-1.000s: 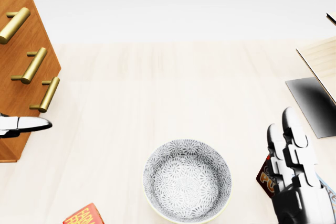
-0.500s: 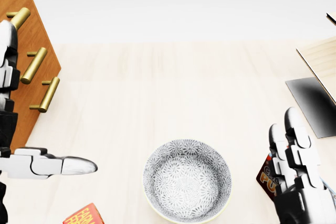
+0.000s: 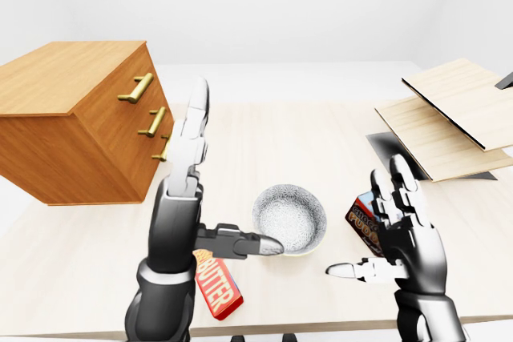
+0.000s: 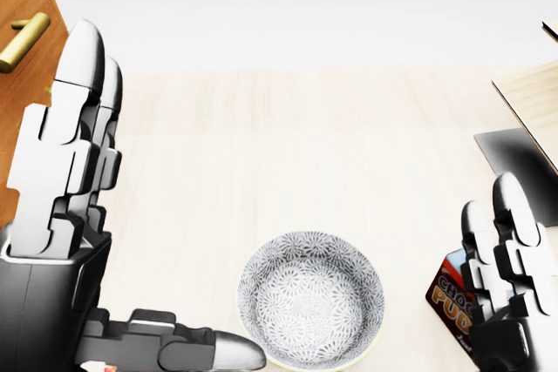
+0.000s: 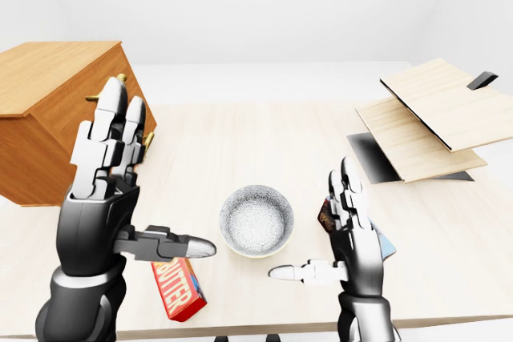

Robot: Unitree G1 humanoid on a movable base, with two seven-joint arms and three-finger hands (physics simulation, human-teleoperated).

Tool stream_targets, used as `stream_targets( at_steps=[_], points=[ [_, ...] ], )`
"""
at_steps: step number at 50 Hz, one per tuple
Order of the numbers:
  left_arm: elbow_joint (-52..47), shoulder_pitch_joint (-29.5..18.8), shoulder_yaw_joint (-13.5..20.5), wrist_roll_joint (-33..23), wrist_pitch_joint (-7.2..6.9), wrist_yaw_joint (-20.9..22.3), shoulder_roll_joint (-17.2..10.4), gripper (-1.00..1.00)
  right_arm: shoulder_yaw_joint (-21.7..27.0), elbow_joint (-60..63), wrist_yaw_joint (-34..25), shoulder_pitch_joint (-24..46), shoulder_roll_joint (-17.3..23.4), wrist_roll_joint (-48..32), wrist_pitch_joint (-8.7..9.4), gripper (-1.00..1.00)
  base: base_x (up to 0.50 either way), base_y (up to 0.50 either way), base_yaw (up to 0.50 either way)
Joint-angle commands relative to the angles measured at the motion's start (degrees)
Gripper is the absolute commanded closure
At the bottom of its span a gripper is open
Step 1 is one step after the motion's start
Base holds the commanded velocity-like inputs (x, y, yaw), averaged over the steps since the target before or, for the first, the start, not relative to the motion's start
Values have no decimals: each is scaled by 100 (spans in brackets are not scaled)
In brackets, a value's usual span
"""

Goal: Close the top drawer of the cabinet and put the bowl on top of it.

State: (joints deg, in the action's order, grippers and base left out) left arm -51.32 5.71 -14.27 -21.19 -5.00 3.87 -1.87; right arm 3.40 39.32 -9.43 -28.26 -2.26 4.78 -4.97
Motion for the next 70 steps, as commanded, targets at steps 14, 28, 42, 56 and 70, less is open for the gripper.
stream_targets(
  at_steps=[14,28,42,56,70],
  points=[
    [-620,634,-2436,-1930,0,-658,-230,-100,552,347,-381,13,-290,241,194,-100,0,0,0],
    [-316,888,-3218,-2406,0,-1276,-536,-100,942,534,-707,62,-524,441,391,-100,0,0,0],
    [-755,833,-3736,-3829,0,-775,-260,-100,1037,599,-762,114,-571,489,501,-100,0,0,0],
    [-730,1111,-4038,-4774,0,-873,-316,-100,1087,630,-817,107,-630,498,512,-100,0,0,0],
    [-685,1145,-4303,-5423,0,-658,-217,-100,1200,658,-871,156,-656,581,567,-100,0,0,0]
  ],
)
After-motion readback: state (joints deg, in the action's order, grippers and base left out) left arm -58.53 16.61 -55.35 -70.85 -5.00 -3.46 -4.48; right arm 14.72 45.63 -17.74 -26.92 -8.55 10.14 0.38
